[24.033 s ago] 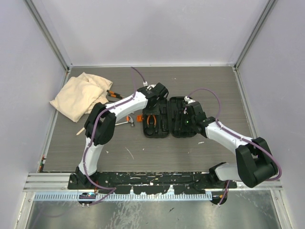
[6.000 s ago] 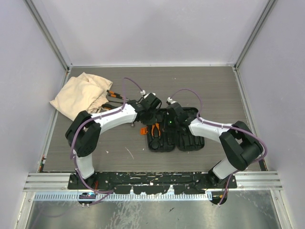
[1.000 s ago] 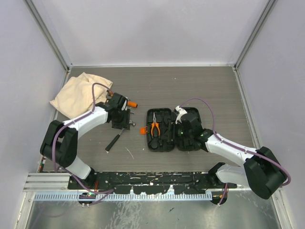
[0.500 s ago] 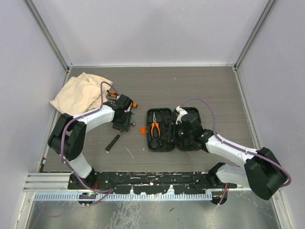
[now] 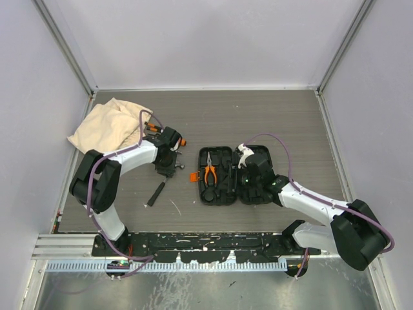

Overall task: Sort the tools into containers
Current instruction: Pick up the hammer at the center of the board.

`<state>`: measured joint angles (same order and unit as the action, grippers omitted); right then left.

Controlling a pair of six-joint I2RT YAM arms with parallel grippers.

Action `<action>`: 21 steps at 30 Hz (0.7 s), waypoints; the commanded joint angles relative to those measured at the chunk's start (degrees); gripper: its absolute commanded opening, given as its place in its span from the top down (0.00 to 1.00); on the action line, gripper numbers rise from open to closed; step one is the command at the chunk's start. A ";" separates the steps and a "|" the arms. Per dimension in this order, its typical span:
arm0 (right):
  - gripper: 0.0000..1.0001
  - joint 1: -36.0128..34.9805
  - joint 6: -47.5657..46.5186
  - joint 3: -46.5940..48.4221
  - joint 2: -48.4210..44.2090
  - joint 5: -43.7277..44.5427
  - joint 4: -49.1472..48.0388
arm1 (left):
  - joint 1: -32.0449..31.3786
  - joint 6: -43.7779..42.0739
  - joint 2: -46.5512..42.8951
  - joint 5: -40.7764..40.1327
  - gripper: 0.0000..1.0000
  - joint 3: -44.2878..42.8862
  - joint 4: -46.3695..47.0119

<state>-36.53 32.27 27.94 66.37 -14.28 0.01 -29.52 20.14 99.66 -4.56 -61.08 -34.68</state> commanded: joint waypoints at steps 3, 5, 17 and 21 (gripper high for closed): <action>0.46 0.20 0.93 0.23 -0.44 -0.58 -3.04 | 0.16 0.39 1.92 1.86 0.92 0.08 0.79; 0.46 0.18 1.18 0.19 -0.43 -0.53 -3.30 | 0.16 0.26 1.52 1.84 0.98 0.05 0.59; 0.44 0.22 5.68 -2.98 -6.15 2.72 -7.74 | 0.16 0.83 -11.33 5.05 1.00 3.12 3.44; 0.42 0.24 7.10 -4.11 -8.68 2.86 -10.96 | 0.16 1.10 -16.63 6.63 1.00 4.21 5.00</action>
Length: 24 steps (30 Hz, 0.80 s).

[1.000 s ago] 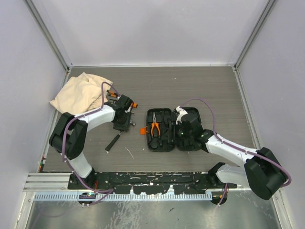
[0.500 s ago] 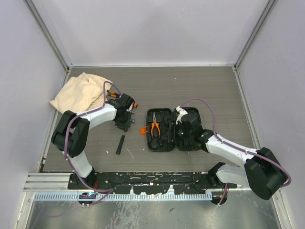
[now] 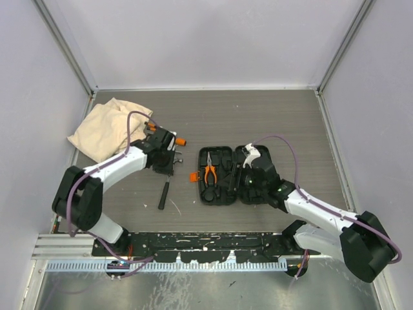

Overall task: Sort the tools into containers
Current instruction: Pick up the hammer at the center of the board.

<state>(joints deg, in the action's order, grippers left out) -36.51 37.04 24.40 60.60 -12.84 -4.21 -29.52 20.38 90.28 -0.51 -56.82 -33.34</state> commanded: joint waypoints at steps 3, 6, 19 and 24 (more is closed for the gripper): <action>0.38 0.24 3.34 -1.59 -4.37 0.36 -9.85 | 0.16 1.51 -10.46 4.10 1.00 0.45 4.68; 0.35 0.22 5.08 -3.45 -5.45 -2.07 -15.83 | 0.16 3.22 -13.66 6.56 1.00 0.41 6.25; 0.34 0.22 9.41 -3.11 -2.93 -13.56 -41.56 | -4.51 16.88 -23.89 14.40 1.00 -2.65 18.41; 0.35 0.17 11.39 0.37 1.03 -17.55 -47.99 | -7.48 21.58 -24.44 14.90 1.00 -3.23 24.28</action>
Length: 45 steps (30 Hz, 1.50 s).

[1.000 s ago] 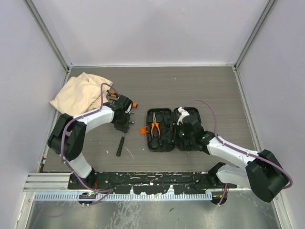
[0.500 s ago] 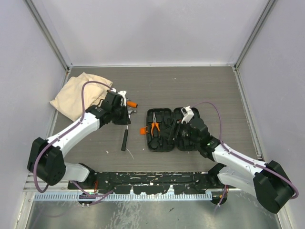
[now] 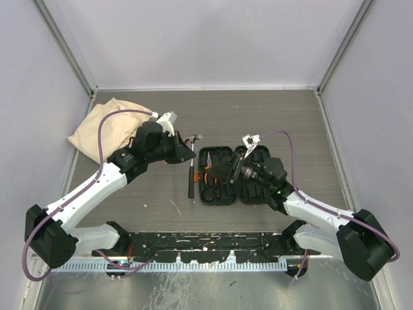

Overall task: Sort the tools into containers
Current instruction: Pick up the hammer at the center of the board.

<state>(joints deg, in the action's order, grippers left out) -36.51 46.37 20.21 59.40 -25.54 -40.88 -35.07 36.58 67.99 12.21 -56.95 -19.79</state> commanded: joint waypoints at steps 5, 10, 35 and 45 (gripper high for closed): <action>0.35 0.13 3.62 6.49 4.91 -8.25 -14.50 | -3.29 8.86 -1.90 4.06 1.00 -3.17 16.99; 0.36 0.17 3.59 7.21 5.77 -9.52 -13.85 | -4.16 10.79 -1.38 5.36 1.00 -3.24 20.72; 0.99 0.13 7.04 6.25 6.06 -8.21 -13.79 | -5.63 11.32 -1.03 5.22 0.77 -2.91 24.70; 1.00 0.15 -3.78 11.52 -1.40 11.02 20.00 | -5.19 3.70 -6.72 -5.05 0.37 -3.82 8.71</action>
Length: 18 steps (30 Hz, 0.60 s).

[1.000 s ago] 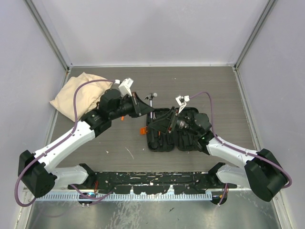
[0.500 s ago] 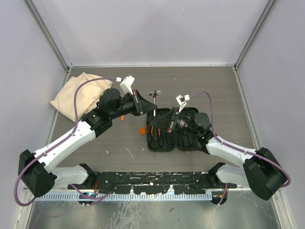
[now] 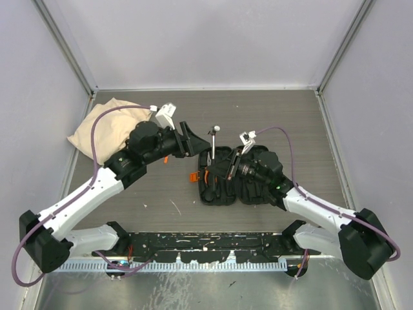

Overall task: Sort the tools into containers
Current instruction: Pick up the hammer at the center of the board, then place the hammer in the storage box.

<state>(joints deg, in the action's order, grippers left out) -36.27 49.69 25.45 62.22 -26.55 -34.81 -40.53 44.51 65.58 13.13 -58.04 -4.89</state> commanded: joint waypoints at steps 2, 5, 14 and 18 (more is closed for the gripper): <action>1.00 -0.11 -10.67 8.64 -4.71 16.42 21.88 | 1.46 -5.11 -5.63 -7.97 0.36 -2.61 -9.81; 1.00 -0.17 -14.97 12.09 -4.07 22.46 32.64 | 3.90 -6.88 -6.28 -10.26 0.35 -3.18 -16.04; 0.99 -1.59 -20.63 23.69 7.69 32.83 52.62 | 6.57 -11.55 -6.00 -13.82 0.34 -4.36 -26.65; 0.99 -3.21 -21.21 28.22 13.80 36.21 57.91 | 6.65 -12.07 -5.95 -14.33 0.34 -4.14 -27.58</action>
<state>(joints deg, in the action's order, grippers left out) -37.89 31.16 47.53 72.64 3.51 17.54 -34.20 34.76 60.10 0.64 -59.79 -30.46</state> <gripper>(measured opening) 0.280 0.656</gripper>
